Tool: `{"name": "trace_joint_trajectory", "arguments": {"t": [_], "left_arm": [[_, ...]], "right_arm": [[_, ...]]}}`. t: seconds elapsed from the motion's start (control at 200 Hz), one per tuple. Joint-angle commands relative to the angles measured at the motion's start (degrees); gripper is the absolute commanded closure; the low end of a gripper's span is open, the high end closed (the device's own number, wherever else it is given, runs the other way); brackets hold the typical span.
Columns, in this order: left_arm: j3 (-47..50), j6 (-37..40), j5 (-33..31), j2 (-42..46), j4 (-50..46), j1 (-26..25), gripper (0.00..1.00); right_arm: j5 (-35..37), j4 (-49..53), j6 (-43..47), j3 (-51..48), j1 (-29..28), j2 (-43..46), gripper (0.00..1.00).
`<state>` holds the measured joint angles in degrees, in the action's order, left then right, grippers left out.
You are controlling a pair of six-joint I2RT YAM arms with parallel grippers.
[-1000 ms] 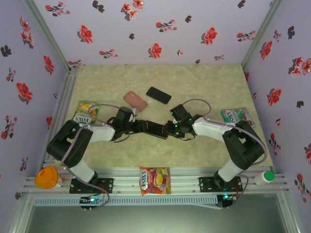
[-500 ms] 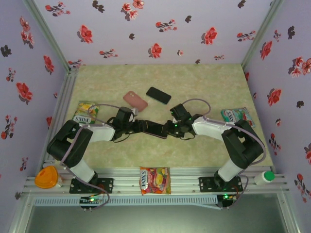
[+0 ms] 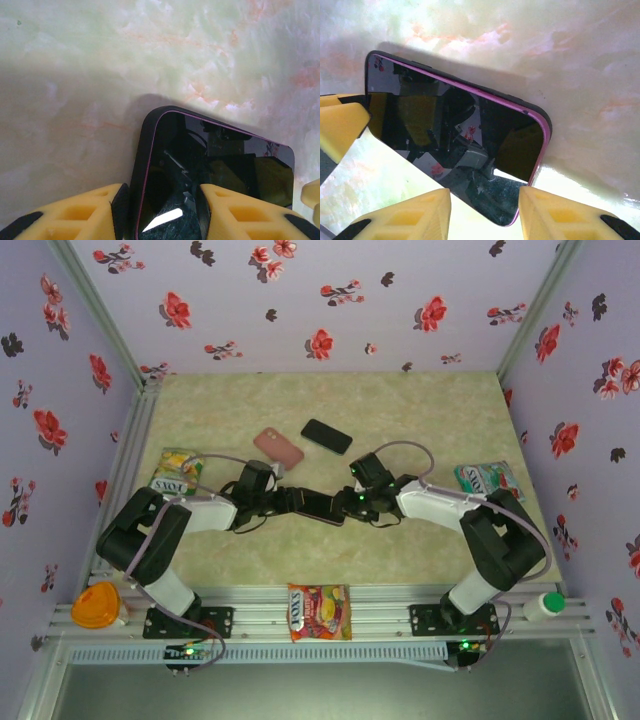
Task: Put the phone into the phone case
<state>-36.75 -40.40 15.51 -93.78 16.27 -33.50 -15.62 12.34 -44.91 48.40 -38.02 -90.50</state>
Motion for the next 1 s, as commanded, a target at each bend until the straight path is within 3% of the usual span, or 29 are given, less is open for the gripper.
{"name": "trace_joint_trajectory", "arguments": {"t": [0.0,0.13,0.48,0.995], "left_arm": [[0.39,-0.62,-0.23,1.49,-0.54,-0.69,0.55],[0.61,-0.78,-0.36,1.75,-0.36,-0.61,0.55],[1.42,-1.25,-0.46,1.58,0.60,-0.61,0.55],[1.18,-1.22,-0.40,1.32,0.25,-0.61,0.55]], "right_arm": [[1.30,1.61,1.50,1.35,0.00,2.08,0.59],[0.90,1.72,1.07,0.92,-0.21,2.96,0.64],[0.41,-0.27,-0.96,-1.85,-1.96,2.90,0.99],[1.48,-2.18,-2.03,-4.81,-2.99,1.93,1.00]]}}
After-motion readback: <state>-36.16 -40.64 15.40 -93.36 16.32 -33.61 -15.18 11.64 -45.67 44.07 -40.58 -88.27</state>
